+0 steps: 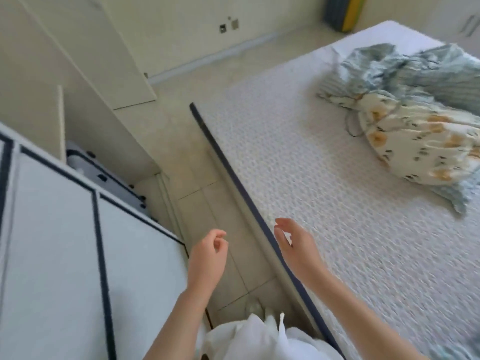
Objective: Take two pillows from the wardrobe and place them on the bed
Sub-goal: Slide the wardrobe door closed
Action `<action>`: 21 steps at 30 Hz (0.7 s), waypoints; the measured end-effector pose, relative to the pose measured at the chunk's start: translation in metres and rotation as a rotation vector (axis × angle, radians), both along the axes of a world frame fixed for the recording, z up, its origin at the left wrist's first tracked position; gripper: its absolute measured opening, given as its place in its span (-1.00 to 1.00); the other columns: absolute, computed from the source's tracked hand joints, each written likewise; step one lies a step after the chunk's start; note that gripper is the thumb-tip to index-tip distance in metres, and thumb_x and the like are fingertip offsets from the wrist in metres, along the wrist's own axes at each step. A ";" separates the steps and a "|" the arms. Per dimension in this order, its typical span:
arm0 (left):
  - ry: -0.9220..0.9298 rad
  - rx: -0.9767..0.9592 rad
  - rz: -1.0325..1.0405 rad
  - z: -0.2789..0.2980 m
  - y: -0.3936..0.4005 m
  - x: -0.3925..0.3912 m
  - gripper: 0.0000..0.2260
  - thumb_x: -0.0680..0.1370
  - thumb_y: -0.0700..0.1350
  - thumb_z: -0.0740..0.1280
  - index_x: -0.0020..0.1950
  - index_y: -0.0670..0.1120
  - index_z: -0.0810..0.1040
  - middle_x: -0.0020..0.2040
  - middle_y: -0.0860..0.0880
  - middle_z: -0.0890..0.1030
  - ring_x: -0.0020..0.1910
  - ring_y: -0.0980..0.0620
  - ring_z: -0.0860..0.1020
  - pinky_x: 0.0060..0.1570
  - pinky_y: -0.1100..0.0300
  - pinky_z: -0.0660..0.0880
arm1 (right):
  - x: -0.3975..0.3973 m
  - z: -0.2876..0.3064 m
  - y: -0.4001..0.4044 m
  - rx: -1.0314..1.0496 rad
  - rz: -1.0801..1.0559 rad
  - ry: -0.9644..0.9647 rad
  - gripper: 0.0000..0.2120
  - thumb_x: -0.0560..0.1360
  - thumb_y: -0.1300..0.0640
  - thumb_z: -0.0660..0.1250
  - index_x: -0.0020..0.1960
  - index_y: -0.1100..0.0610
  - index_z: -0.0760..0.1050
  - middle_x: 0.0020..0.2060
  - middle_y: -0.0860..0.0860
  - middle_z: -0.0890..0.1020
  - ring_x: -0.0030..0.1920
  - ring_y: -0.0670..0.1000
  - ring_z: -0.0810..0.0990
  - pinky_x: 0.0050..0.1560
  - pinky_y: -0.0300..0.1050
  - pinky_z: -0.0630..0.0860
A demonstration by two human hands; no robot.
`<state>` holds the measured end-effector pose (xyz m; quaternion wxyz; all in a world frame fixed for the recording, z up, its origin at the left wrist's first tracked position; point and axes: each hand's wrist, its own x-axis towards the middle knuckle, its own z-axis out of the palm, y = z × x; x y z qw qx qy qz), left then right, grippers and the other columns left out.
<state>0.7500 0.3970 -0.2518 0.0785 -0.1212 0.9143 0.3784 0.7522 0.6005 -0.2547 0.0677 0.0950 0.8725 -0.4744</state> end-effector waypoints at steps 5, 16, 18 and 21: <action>0.089 -0.071 0.222 0.016 -0.071 -0.025 -0.82 0.58 -0.17 0.26 0.12 -0.01 0.60 -0.13 0.05 0.68 -0.14 0.09 0.60 -0.21 0.32 0.43 | -0.052 0.005 -0.069 -0.047 0.207 0.020 -0.72 0.60 0.01 0.16 0.27 0.00 0.46 0.08 -0.17 0.57 0.05 -0.15 0.56 -0.05 -0.43 0.43; 0.366 -0.374 0.566 0.058 -0.134 -0.028 -0.75 0.51 -0.33 0.33 0.14 -0.13 0.61 -0.07 0.04 0.66 0.05 0.00 0.53 0.01 0.09 0.52 | -0.138 0.034 -0.185 -0.117 0.708 0.055 -0.71 0.61 0.02 0.14 0.27 0.06 0.46 0.04 -0.17 0.50 0.06 -0.18 0.47 -0.01 -0.42 0.33; 0.400 -0.421 0.617 0.065 -0.134 -0.027 -0.74 0.49 -0.36 0.34 0.13 -0.15 0.62 -0.08 0.02 0.66 0.03 -0.02 0.54 -0.02 0.02 0.56 | -0.151 0.043 -0.200 -0.129 0.799 0.056 -0.72 0.62 0.03 0.13 0.26 0.07 0.46 0.02 -0.17 0.49 0.05 -0.17 0.47 -0.04 -0.45 0.34; 0.460 -0.607 0.628 0.077 -0.132 -0.025 -0.76 0.45 -0.39 0.35 0.07 -0.19 0.63 -0.11 -0.03 0.67 -0.04 -0.10 0.57 -0.11 -0.01 0.55 | -0.169 0.055 -0.222 -0.148 0.891 0.061 -0.69 0.62 0.01 0.11 0.29 0.06 0.45 0.08 -0.13 0.51 0.05 -0.19 0.45 -0.12 -0.54 0.29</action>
